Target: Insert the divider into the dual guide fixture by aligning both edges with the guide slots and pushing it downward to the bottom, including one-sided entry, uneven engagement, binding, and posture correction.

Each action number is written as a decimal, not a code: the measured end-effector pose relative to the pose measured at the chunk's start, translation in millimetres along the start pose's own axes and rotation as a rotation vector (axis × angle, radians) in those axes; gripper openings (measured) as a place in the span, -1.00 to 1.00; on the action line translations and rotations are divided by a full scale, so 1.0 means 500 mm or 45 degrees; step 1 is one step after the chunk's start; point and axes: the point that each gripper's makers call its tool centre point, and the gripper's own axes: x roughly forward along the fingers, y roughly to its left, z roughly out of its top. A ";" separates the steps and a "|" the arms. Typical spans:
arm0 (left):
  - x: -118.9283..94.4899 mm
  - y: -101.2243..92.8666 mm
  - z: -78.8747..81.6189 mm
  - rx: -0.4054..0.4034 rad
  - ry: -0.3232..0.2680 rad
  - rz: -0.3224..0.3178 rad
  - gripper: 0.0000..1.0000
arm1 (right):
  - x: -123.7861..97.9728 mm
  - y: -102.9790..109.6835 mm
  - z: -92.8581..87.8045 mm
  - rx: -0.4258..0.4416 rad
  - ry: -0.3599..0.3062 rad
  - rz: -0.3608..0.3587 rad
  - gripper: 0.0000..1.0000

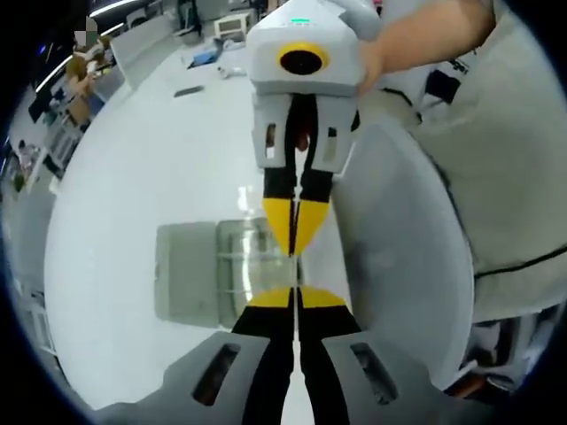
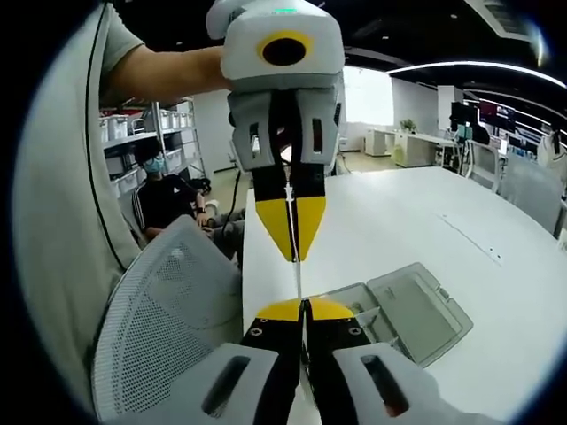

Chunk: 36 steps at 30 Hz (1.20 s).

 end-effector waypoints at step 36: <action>0.017 0.058 -0.064 -0.131 0.183 0.086 -1.00 | -0.022 -0.022 -0.025 0.087 0.059 -0.086 -0.45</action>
